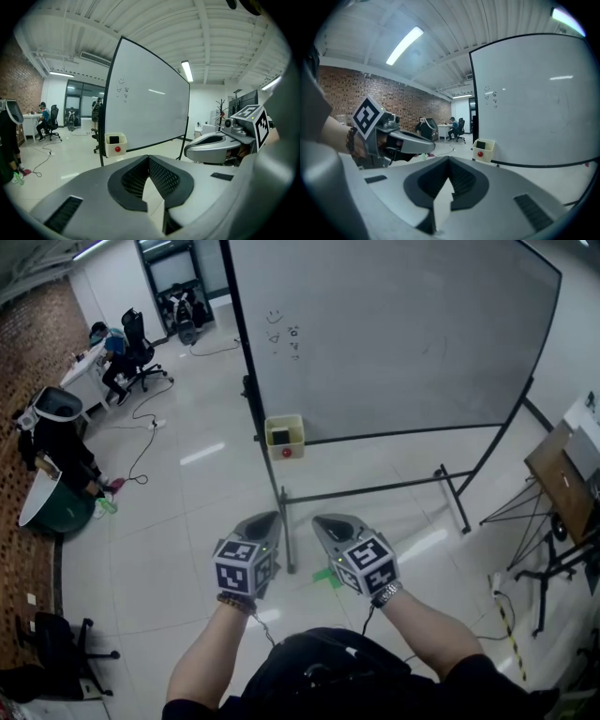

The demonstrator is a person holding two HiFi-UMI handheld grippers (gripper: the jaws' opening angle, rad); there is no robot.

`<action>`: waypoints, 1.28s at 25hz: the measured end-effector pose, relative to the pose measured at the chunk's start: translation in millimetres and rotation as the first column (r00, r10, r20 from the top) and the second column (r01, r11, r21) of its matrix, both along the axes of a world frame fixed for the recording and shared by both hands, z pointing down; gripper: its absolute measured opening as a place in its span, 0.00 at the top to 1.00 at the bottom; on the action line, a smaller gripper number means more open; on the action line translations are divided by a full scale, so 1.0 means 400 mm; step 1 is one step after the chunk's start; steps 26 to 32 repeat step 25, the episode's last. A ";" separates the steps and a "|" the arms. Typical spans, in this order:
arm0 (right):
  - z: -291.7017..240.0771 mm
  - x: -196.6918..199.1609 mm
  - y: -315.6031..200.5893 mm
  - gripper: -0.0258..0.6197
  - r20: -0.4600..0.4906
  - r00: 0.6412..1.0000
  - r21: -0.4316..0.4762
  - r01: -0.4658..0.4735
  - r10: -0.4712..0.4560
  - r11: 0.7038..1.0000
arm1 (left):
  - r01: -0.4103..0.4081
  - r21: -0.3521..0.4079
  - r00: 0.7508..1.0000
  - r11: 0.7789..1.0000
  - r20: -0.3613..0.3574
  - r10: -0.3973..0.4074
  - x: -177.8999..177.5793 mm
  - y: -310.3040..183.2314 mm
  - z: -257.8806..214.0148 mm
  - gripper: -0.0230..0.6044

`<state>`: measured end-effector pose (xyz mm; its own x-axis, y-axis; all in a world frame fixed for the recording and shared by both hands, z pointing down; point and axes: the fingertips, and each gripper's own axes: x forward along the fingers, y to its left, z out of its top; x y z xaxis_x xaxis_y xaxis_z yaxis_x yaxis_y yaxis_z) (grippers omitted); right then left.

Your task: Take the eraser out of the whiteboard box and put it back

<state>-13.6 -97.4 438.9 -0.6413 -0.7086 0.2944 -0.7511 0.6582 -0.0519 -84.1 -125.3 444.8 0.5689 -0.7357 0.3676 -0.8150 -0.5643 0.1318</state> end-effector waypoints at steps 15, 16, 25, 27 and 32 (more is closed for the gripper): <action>0.007 -0.043 -0.007 0.93 -0.038 0.999 -0.035 -0.029 0.027 0.999 | -0.011 -0.062 1.000 0.998 0.020 0.012 -0.037 -0.001 0.036 0.96; 0.008 -0.042 -0.008 0.93 -0.041 0.999 -0.038 -0.030 0.029 0.999 | -0.012 -0.064 1.000 0.998 0.022 0.014 -0.037 -0.001 0.038 0.96; 0.015 -0.041 0.001 0.93 -0.049 0.998 -0.048 -0.033 0.031 0.998 | -0.019 -0.078 0.999 0.997 0.029 0.021 -0.037 0.009 0.048 0.96; 0.015 -0.041 0.001 0.93 -0.049 0.998 -0.048 -0.033 0.031 0.998 | -0.019 -0.078 0.999 0.997 0.029 0.021 -0.037 0.009 0.048 0.96; 0.015 -0.041 0.001 0.93 -0.049 0.998 -0.048 -0.033 0.031 0.998 | -0.019 -0.078 0.999 0.997 0.029 0.021 -0.037 0.009 0.048 0.96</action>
